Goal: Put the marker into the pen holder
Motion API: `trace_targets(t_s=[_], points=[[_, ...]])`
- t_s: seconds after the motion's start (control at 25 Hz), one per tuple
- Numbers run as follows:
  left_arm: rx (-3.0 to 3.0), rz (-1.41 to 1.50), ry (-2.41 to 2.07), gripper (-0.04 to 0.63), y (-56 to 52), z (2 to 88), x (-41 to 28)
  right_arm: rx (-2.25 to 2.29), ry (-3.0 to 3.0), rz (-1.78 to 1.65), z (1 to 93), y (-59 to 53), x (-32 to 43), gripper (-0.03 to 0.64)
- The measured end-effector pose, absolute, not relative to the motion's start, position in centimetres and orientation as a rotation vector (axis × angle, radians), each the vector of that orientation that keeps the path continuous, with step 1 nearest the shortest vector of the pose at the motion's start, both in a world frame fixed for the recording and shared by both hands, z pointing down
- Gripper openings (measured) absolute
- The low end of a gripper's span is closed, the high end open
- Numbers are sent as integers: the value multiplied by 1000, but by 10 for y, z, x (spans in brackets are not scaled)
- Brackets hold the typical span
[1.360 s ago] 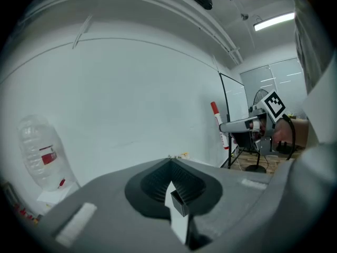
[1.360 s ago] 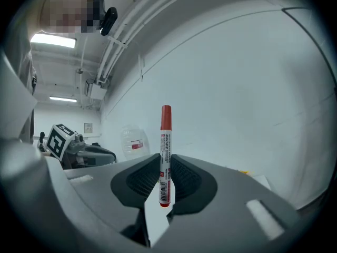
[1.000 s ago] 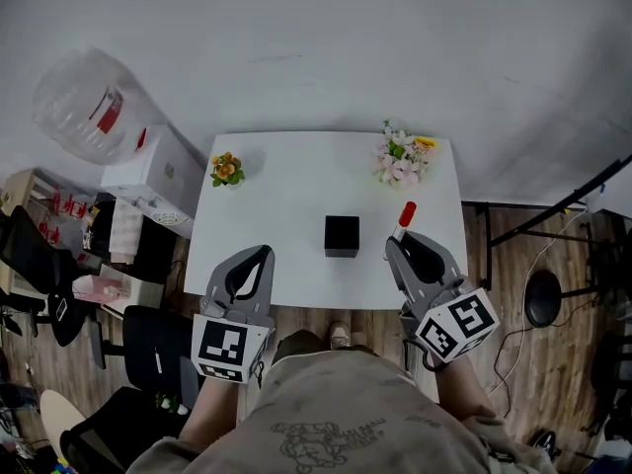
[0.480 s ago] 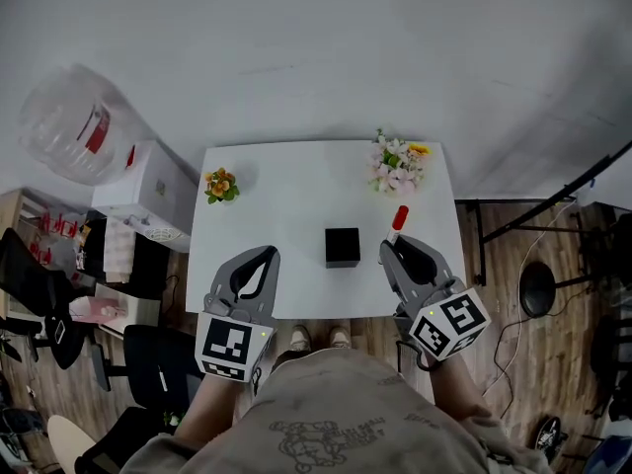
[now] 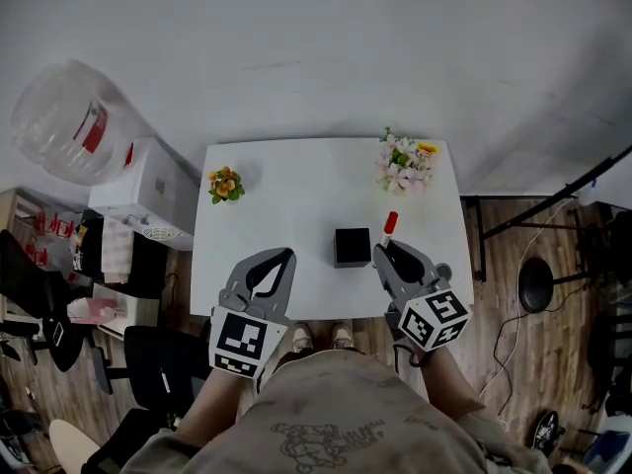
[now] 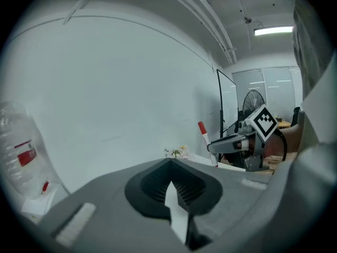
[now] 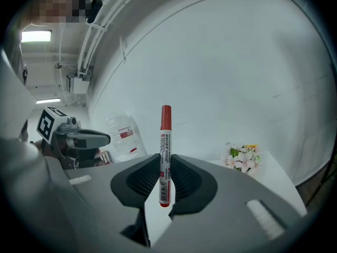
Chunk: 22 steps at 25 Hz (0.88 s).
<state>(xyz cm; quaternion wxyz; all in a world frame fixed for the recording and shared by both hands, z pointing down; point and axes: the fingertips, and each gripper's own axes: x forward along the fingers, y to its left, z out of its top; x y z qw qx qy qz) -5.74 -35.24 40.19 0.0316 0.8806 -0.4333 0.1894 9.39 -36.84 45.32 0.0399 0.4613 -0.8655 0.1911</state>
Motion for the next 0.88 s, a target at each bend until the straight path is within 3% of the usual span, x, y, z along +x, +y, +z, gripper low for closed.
trace_targets(t_s=[0.88], points=[[2559, 681, -1174, 2, -361, 489, -67, 1389, -2369, 729, 618, -423, 74, 94]])
